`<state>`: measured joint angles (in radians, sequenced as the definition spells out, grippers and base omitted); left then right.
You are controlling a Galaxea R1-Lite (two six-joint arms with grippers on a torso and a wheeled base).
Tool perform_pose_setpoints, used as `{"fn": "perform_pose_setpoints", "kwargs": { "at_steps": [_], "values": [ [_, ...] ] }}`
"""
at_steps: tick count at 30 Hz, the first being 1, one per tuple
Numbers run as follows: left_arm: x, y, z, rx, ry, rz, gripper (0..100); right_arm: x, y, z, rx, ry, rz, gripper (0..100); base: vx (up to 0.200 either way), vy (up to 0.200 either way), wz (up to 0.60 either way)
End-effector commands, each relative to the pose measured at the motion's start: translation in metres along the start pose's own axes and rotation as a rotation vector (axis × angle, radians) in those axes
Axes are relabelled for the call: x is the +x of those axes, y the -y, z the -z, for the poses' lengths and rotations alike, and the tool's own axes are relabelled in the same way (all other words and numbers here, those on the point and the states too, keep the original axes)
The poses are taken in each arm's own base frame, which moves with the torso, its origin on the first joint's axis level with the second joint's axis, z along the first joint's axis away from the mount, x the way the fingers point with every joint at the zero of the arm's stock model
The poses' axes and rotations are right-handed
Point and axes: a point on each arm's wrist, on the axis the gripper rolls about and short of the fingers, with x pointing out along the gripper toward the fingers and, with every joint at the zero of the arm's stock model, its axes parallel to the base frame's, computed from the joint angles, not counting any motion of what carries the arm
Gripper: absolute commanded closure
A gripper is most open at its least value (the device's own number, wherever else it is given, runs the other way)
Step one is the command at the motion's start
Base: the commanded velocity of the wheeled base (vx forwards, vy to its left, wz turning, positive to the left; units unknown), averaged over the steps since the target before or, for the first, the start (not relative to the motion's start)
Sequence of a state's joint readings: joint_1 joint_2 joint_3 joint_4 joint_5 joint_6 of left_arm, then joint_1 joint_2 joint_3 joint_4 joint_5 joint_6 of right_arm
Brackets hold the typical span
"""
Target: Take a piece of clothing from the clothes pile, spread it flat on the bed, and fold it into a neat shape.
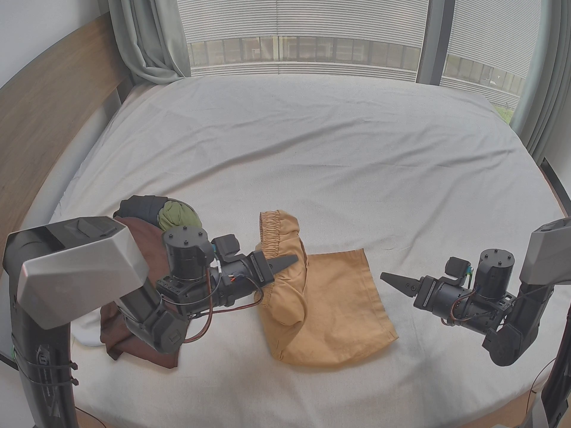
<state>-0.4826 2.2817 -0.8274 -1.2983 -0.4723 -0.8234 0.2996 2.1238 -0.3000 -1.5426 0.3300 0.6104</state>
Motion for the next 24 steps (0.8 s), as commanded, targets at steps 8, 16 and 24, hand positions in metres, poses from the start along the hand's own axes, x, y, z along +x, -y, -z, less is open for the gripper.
{"fn": "perform_pose_setpoints", "kwargs": {
  "at_steps": [8, 16, 24],
  "values": [
    [0.027, 0.011, 0.004, -0.001, -0.052, 0.020, 100, 0.000, 0.006, -0.012, 0.001, 0.051, 0.012, 0, 0.000, 0.000, 0.00],
    [0.043, 0.016, 0.019, -0.006, -0.103, 0.028, 100, -0.001, 0.011, -0.018, 0.012, 0.074, 0.021, 0, 0.000, 0.000, 0.00],
    [0.059, 0.016, 0.034, -0.007, -0.132, 0.020, 100, -0.002, 0.009, -0.021, 0.011, 0.083, 0.017, 0, 0.000, 0.000, 0.00]
  ]
}}
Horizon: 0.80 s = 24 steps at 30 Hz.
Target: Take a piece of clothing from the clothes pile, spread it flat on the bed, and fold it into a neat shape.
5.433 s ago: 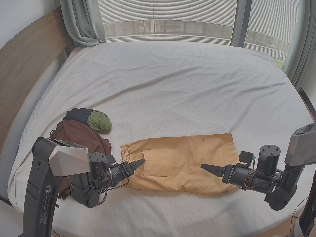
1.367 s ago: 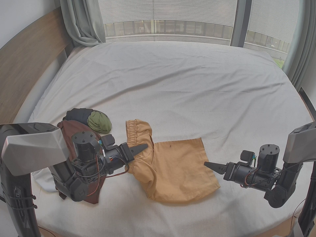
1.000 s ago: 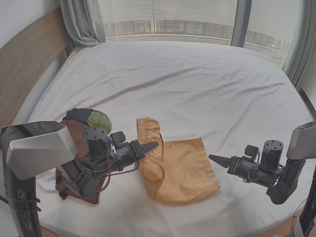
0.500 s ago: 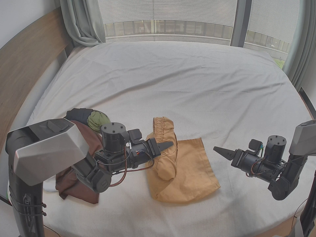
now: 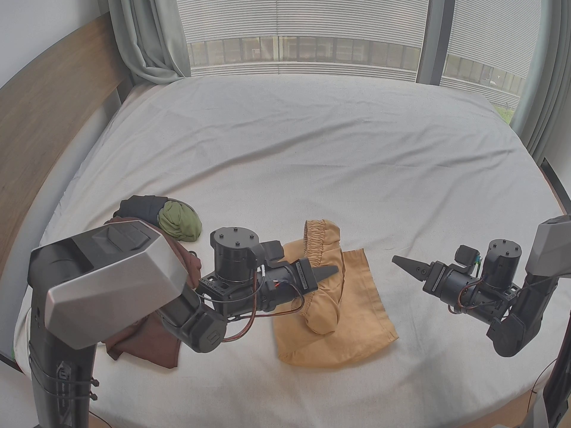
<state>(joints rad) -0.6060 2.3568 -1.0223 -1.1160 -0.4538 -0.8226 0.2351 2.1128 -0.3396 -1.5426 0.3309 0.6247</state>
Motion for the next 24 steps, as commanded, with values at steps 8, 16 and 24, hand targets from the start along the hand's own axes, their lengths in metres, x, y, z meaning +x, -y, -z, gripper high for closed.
{"fn": "perform_pose_setpoints", "kwargs": {
  "at_steps": [8, 16, 24],
  "values": [
    [0.018, -0.009, 0.013, -0.003, -0.012, -0.022, 100, -0.001, -0.001, -0.001, -0.002, 0.004, -0.003, 0, 0.000, 0.000, 0.00],
    [0.018, -0.011, 0.015, -0.002, -0.015, -0.026, 0, 0.000, -0.001, 0.000, -0.001, 0.001, -0.002, 0, 0.000, 0.000, 0.00],
    [0.008, -0.016, 0.021, -0.004, -0.023, -0.047, 0, 0.000, 0.000, 0.004, 0.002, -0.016, 0.000, 0, 0.000, 0.000, 0.00]
  ]
}}
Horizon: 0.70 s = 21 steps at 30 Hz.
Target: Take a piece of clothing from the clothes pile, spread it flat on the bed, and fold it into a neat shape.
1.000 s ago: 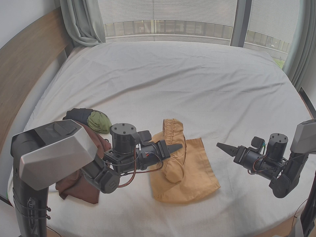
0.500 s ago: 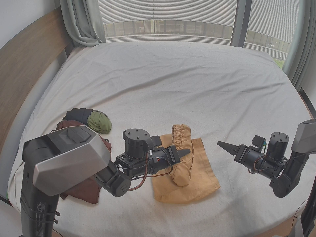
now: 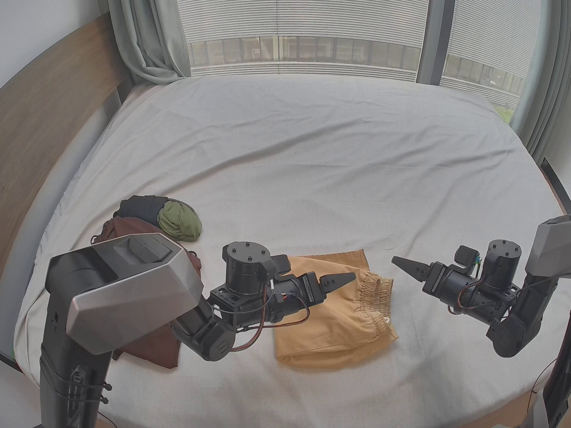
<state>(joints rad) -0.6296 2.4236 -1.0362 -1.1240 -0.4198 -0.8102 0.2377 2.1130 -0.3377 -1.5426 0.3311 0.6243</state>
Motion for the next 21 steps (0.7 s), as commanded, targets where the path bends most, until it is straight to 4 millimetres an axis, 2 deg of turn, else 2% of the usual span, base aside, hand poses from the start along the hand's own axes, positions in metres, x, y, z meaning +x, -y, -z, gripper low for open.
{"fn": "perform_pose_setpoints", "kwargs": {
  "at_steps": [1, 5, 10, 21],
  "values": [
    [-0.007, -0.002, 0.002, 0.001, 0.006, -0.009, 0, 0.000, 0.000, 0.004, 0.001, -0.016, 0.002, 0, 0.000, 0.000, 0.00],
    [-0.014, -0.001, 0.003, 0.013, 0.041, -0.015, 0, 0.001, 0.000, 0.005, 0.004, -0.020, 0.003, 0, 0.000, 0.000, 0.00],
    [-0.034, -0.006, 0.002, 0.020, 0.088, -0.022, 0, 0.002, -0.001, 0.009, 0.004, -0.036, 0.001, 0, 0.000, 0.000, 0.00],
    [-0.086, -0.011, -0.022, 0.065, 0.171, -0.081, 0, 0.003, -0.005, 0.016, 0.003, -0.061, -0.006, 0, 0.000, 0.000, 0.00]
  ]
}}
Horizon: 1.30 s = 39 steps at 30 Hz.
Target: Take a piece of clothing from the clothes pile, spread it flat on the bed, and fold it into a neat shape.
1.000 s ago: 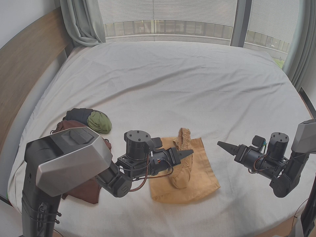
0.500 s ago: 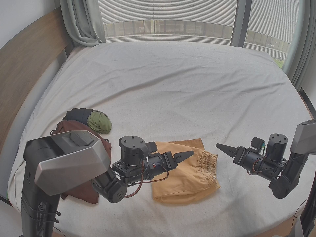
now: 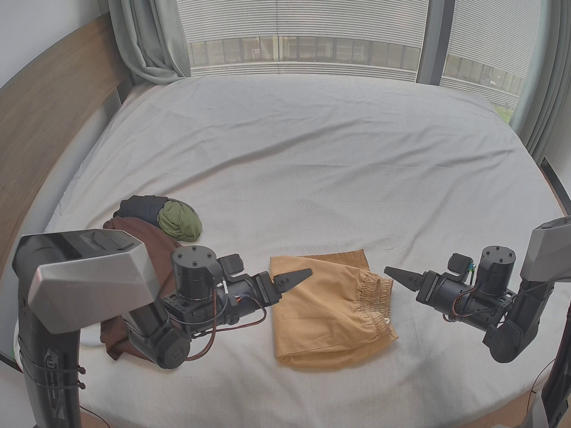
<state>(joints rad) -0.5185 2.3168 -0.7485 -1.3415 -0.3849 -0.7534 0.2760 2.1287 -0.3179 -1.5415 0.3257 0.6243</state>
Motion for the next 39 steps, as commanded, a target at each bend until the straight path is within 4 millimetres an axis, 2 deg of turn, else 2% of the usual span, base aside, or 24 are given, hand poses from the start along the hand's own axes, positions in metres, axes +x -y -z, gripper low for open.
{"fn": "perform_pose_setpoints", "kwargs": {
  "at_steps": [1, 3, 6, 8, 9, 10, 15, 22, 29, 33, 35, 39],
  "values": [
    [-0.024, 0.001, -0.018, 0.024, 0.048, -0.021, 0, 0.001, -0.001, 0.004, 0.000, -0.014, -0.002, 0, 0.000, 0.000, 0.00],
    [-0.029, 0.000, -0.021, 0.031, 0.055, -0.028, 0, 0.001, -0.001, 0.004, 0.000, -0.014, -0.002, 0, 0.000, 0.000, 0.00],
    [-0.052, -0.004, -0.029, 0.068, 0.067, -0.056, 0, 0.001, -0.001, 0.004, 0.001, -0.015, -0.001, 0, 0.000, 0.000, 0.00],
    [-0.057, -0.004, -0.030, 0.079, 0.066, -0.056, 0, 0.001, -0.001, 0.004, 0.000, -0.017, -0.003, 0, 0.000, 0.000, 0.00],
    [-0.072, -0.005, -0.034, 0.094, 0.065, -0.060, 0, 0.002, -0.003, 0.005, -0.002, -0.019, -0.008, 0, 0.000, 0.000, 0.00],
    [-0.077, -0.004, -0.035, 0.100, 0.069, -0.064, 0, 0.002, -0.003, 0.006, -0.002, -0.021, -0.008, 0, 0.000, 0.000, 0.00],
    [-0.097, -0.010, -0.041, 0.143, 0.094, -0.110, 0, 0.003, -0.002, 0.008, 0.000, -0.029, -0.004, 0, 0.000, 0.000, 0.00],
    [-0.121, -0.023, -0.034, 0.153, 0.040, -0.116, 0, 0.004, -0.001, 0.009, 0.001, -0.032, -0.002, 0, 0.000, 0.000, 0.00],
    [-0.153, -0.034, -0.037, 0.245, 0.073, -0.171, 0, 0.003, -0.002, 0.012, 0.000, -0.044, -0.002, 0, 0.000, 0.000, 0.00],
    [-0.165, -0.041, -0.038, 0.286, 0.080, -0.203, 0, 0.004, -0.002, 0.014, 0.002, -0.052, 0.000, 0, 0.000, 0.000, 0.00],
    [-0.175, -0.049, -0.039, 0.356, 0.084, -0.244, 0, 0.005, 0.000, 0.017, 0.005, -0.063, 0.006, 0, 0.000, 0.000, 0.00],
    [-0.181, -0.050, -0.037, 0.405, 0.074, -0.258, 0, 0.008, 0.005, 0.022, 0.012, -0.082, 0.020, 0, 0.000, 0.000, 0.00]
  ]
}}
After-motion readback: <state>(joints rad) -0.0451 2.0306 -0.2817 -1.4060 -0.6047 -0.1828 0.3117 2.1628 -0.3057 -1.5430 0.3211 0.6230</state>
